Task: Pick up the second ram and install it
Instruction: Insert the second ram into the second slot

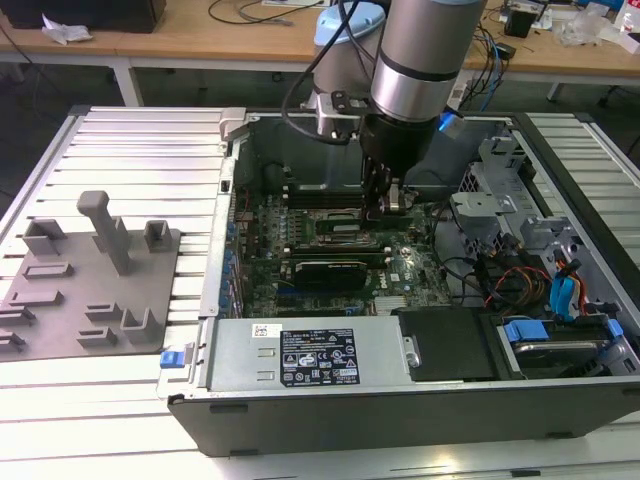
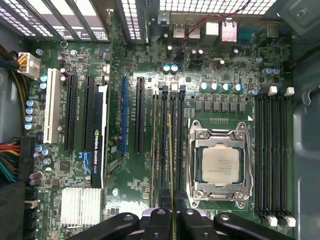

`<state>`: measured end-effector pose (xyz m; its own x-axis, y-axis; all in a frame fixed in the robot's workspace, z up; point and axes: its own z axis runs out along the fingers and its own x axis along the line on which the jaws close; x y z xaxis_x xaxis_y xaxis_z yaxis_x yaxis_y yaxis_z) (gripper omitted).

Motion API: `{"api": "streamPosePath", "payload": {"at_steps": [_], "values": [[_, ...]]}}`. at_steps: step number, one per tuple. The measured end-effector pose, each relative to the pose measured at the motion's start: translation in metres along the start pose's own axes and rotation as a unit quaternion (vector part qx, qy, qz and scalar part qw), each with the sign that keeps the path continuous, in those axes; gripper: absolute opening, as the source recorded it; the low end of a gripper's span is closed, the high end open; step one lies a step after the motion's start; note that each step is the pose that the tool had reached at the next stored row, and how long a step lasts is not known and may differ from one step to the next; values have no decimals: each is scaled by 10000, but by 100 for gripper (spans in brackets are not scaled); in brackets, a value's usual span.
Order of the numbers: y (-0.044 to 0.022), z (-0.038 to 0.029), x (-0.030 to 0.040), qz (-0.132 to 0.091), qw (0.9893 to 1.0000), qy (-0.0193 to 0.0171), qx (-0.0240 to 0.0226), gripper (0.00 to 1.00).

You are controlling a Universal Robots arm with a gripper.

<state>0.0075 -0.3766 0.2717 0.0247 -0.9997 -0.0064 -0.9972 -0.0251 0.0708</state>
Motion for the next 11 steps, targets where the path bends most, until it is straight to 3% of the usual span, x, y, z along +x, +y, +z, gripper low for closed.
{"api": "streamPosePath", "payload": {"at_steps": [9, 11], "values": [[-3, 76, 0, 1, 10000, -1, 0, 13], [54, 85, -1, 0, 10000, 0, 0, 13]]}}
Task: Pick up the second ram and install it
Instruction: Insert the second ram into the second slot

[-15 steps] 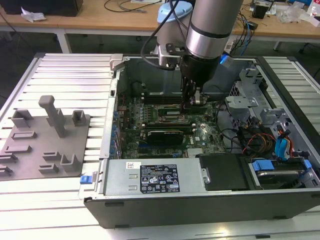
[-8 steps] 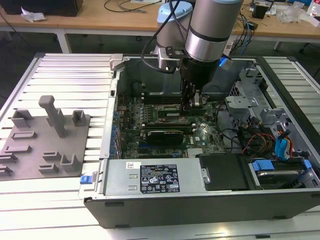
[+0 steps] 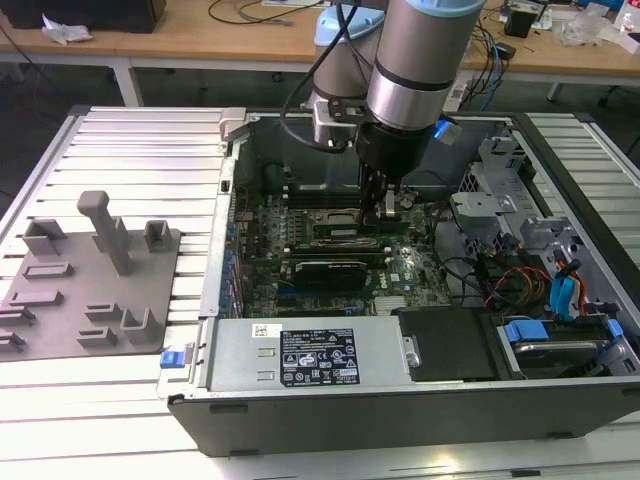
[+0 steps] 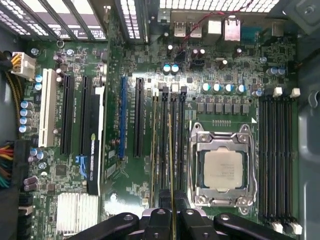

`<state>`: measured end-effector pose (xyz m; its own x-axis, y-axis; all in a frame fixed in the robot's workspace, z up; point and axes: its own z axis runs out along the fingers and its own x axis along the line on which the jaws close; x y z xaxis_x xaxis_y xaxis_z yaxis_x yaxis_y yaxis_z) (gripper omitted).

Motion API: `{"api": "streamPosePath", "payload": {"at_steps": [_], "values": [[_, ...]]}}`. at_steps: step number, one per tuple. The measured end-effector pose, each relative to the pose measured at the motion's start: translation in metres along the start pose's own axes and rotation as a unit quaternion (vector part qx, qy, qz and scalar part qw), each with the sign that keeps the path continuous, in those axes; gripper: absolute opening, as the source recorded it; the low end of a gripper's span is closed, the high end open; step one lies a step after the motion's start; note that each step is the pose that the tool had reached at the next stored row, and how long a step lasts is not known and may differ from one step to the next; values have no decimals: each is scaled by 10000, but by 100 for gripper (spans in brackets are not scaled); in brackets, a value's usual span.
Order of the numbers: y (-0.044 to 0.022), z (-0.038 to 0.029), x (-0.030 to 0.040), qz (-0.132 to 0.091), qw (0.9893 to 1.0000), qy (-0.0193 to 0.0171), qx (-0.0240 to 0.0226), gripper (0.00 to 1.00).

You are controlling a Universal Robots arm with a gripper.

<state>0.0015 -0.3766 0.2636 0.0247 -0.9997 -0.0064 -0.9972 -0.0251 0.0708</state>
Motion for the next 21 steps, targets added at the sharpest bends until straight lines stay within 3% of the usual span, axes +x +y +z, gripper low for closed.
{"api": "streamPosePath", "payload": {"at_steps": [3, 6, 14, 17, 21], "values": [[44, 6, -2, 0, 10000, 0, 0, 13], [136, 40, -18, 1, 10000, 0, 0, 13], [229, 124, -51, 1, 10000, 0, 0, 13], [231, 170, -51, 70, 10000, -5, 1, 13], [230, 207, -47, 336, 9994, -22, 2, 13]]}}
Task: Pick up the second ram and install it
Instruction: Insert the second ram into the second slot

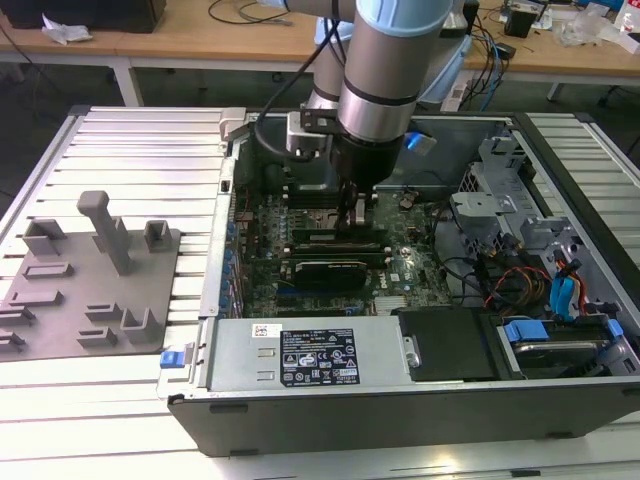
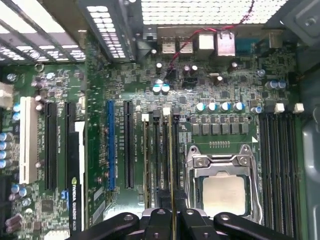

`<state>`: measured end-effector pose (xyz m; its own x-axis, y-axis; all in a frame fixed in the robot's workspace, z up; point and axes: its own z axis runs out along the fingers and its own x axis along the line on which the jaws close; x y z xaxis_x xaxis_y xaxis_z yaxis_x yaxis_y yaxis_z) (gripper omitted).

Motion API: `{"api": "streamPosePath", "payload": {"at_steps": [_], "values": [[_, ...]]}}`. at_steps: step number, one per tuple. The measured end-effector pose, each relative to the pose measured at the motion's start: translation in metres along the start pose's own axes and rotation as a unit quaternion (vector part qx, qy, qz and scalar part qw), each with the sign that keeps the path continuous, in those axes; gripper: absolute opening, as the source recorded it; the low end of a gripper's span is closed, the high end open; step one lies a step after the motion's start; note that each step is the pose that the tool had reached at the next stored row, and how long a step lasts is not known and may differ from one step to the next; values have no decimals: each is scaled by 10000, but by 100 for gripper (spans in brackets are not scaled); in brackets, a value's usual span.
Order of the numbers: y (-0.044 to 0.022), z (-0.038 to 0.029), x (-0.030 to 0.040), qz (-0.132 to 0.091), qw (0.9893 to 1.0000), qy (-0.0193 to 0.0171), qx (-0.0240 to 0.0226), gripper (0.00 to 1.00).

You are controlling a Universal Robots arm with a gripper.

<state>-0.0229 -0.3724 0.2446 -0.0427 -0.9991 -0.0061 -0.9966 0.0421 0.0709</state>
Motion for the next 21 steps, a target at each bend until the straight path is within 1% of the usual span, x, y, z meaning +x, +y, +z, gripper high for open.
{"api": "streamPosePath", "payload": {"at_steps": [1, 3, 4, 7, 15, 16, 17, 21], "values": [[-2, 20, 12, 17, 10000, -2, 0, 13], [-6, 51, 37, 22, 10000, -32, 0, 13], [-6, 61, 40, 22, 10000, -39, 0, 13], [-9, 91, 41, 17, 10000, -40, -1, 13], [-11, 135, 25, -63, 10000, -35, -2, 13], [-12, 143, 25, -66, 10000, -35, -2, 13], [-26, 165, 23, -74, 10000, -33, -3, 13], [-34, 170, 23, -75, 10000, -35, -2, 13]]}}
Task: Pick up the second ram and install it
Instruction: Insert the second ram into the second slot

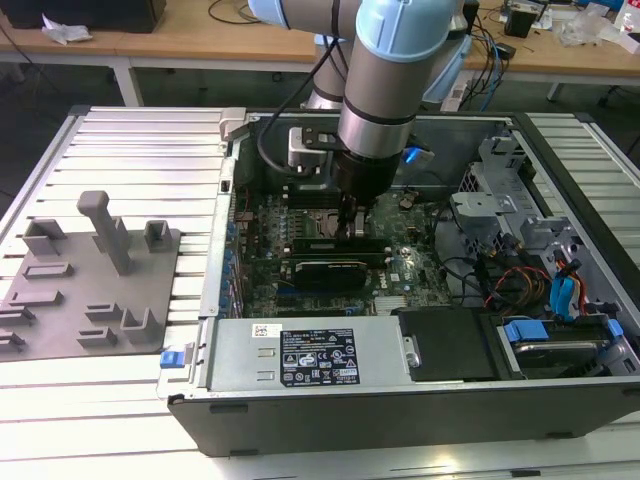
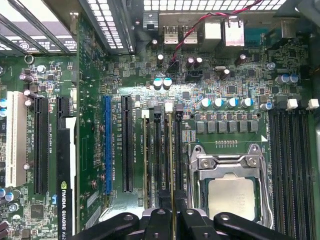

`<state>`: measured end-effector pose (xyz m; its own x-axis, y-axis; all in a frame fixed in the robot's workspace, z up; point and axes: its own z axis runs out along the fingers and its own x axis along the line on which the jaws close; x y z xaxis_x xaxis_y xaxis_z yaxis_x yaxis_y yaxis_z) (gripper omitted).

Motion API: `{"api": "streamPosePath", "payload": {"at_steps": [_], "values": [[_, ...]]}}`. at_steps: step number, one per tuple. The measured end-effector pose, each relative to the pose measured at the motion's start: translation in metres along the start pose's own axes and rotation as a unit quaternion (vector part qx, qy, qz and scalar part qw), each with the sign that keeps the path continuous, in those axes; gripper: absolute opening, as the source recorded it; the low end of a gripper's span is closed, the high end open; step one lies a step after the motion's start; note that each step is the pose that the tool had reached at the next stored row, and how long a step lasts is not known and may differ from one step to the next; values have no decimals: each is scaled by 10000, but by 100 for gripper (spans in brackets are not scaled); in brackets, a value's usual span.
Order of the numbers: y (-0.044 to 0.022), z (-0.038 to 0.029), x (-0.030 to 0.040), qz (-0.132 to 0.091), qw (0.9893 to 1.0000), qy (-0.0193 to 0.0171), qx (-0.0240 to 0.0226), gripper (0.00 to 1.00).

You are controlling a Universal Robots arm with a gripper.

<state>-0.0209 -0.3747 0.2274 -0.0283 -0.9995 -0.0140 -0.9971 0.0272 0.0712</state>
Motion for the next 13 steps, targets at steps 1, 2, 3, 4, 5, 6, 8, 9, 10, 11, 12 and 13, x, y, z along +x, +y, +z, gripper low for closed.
{"api": "streamPosePath", "payload": {"at_steps": [1, 2, 3, 4, 5, 6, 8, 9, 10, 11, 12, 13], "values": [[0, 2, 0, 0, 10000, -1, 0, 13], [-1, 10, 0, 0, 10000, -5, 0, 13], [-1, 12, 0, 0, 10000, -4, 0, 13], [-1, 13, 0, 0, 10000, -4, 0, 13], [-1, 13, 0, 0, 10000, -4, 0, 13], [-1, 14, 0, 0, 10000, -5, 0, 13], [-2, 24, 0, -1, 10000, -8, 1, 13], [-2, 32, 0, -1, 10000, -8, 0, 13], [-2, 34, 1, -1, 10000, -8, -1, 13], [-2, 35, 1, -1, 10000, -8, -1, 13], [-2, 35, 0, -1, 10000, -9, 0, 13], [-4, 37, 0, -2, 10000, -12, 2, 15]]}}
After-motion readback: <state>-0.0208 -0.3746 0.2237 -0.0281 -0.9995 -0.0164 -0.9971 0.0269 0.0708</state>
